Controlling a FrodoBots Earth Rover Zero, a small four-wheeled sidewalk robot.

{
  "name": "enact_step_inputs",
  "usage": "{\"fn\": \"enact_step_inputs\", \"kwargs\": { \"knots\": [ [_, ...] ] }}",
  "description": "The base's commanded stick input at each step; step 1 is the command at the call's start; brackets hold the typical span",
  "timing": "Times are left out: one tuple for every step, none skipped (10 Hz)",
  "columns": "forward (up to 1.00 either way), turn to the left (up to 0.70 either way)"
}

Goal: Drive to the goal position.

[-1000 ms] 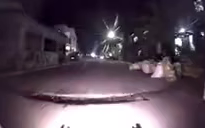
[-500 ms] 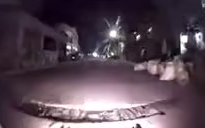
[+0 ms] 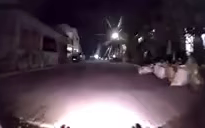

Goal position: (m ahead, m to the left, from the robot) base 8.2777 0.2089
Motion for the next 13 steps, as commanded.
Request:
{"fn": "enact_step_inputs", "kwargs": {
  "knots": [
    [0.85, 0.00],
    [0.85, 0.00],
    [0.85, 0.00],
    [0.85, 0.00],
    [0.85, 0.00],
    [0.85, -0.07],
    [0.85, -0.26],
    [0.85, -0.34],
    [0.85, -0.19],
    [0.85, 0.00],
    [0.85, 0.00],
    [0.85, 0.00],
    [0.85, 0.00]
  ]
}}
